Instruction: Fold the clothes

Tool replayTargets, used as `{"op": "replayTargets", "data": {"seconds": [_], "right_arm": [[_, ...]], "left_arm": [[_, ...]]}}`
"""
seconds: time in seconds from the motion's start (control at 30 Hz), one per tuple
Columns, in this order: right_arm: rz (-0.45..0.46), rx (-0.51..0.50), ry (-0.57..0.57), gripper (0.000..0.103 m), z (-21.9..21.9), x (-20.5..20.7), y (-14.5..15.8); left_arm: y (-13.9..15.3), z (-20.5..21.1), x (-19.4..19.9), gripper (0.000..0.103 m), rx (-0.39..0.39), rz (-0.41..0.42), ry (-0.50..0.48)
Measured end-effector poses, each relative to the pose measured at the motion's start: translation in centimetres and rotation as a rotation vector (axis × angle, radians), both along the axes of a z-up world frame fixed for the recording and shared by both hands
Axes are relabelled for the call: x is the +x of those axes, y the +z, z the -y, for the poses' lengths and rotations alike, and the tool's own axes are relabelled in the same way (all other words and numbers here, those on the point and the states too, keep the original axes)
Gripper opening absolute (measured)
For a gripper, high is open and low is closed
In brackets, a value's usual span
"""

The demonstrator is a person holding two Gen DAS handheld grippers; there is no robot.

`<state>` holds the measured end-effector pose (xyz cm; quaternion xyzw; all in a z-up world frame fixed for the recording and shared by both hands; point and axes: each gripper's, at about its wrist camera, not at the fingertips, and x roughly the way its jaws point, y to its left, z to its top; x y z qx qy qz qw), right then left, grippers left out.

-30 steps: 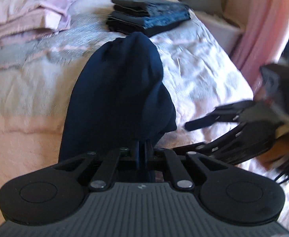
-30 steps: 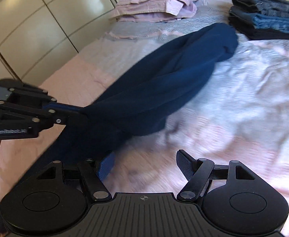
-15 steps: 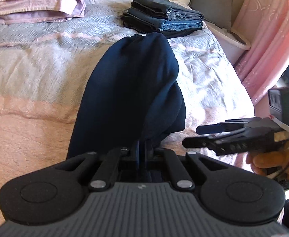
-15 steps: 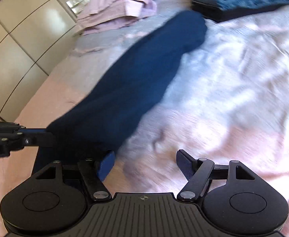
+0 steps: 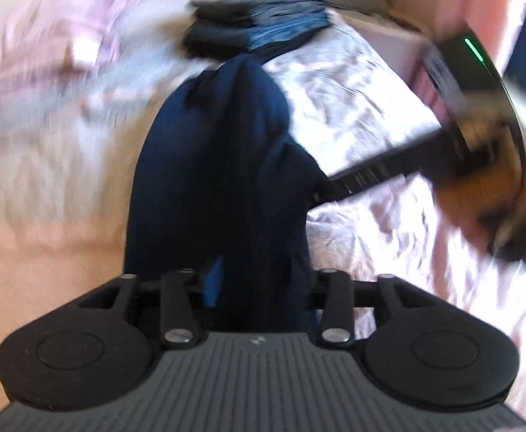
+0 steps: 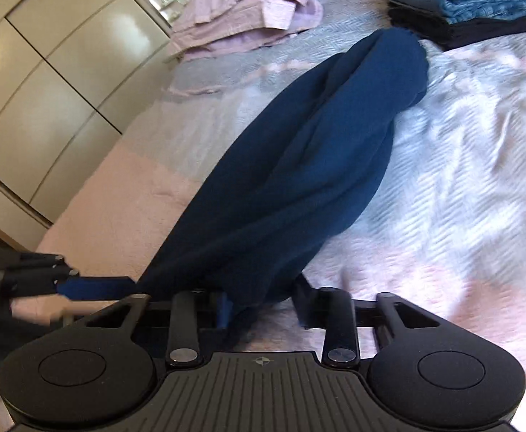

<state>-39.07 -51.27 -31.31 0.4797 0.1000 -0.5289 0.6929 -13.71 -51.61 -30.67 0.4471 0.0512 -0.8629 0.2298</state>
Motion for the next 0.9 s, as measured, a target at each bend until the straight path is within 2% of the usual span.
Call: {"op": "replayTargets", "data": {"seconds": [0.17, 0.23, 0.27, 0.33, 0.37, 0.4, 0.5, 0.63, 0.7, 0.83, 0.87, 0.9], "right_arm": [[0.022, 0.072, 0.025, 0.015, -0.2, -1.8, 1.5], [0.017, 0.101, 0.034, 0.014, -0.3, -2.3, 1.9], [0.034, 0.117, 0.026, 0.013, -0.4, -2.6, 2.1], [0.055, 0.138, 0.016, 0.013, -0.6, -3.1, 2.4], [0.044, 0.138, 0.018, 0.012, -0.8, -3.3, 2.5], [0.029, 0.138, 0.022, 0.012, -1.0, -3.4, 2.6], [-0.009, 0.15, 0.03, 0.011, -1.6, -3.6, 2.0], [-0.012, 0.167, 0.053, 0.011, -2.2, -3.4, 1.2], [-0.005, 0.162, 0.058, 0.011, -2.6, -3.2, 1.1], [-0.008, 0.151, 0.035, 0.014, -3.5, -2.7, 0.9], [0.009, 0.143, 0.027, 0.026, -3.6, -2.4, 0.8], [0.017, 0.134, 0.015, 0.056, -3.7, -2.0, 0.8]], "left_arm": [[-1.1, -6.0, -2.8, 0.05, -0.221, 0.078, -0.211], [-2.6, -7.0, -3.7, 0.05, -0.309, 0.153, -0.259], [-3.3, -7.2, -4.0, 0.049, -0.349, 0.191, -0.274], [-4.7, -7.6, -4.6, 0.034, -0.423, 0.262, -0.302], [-4.6, -7.2, -4.4, 0.029, -0.406, 0.257, -0.296], [-4.1, -6.5, -4.1, 0.022, -0.356, 0.231, -0.277], [-2.7, -3.9, -3.3, 0.016, -0.197, 0.149, -0.199], [-2.6, -1.3, -3.0, 0.008, -0.15, 0.154, -0.148], [-2.6, 0.0, -3.0, 0.007, -0.097, 0.14, -0.113], [-2.1, 0.3, -2.6, 0.007, -0.058, 0.107, -0.102], [-2.0, 0.3, -2.5, 0.007, -0.049, 0.099, -0.1], [-1.8, 0.4, -2.4, 0.007, -0.039, 0.091, -0.097]]}}
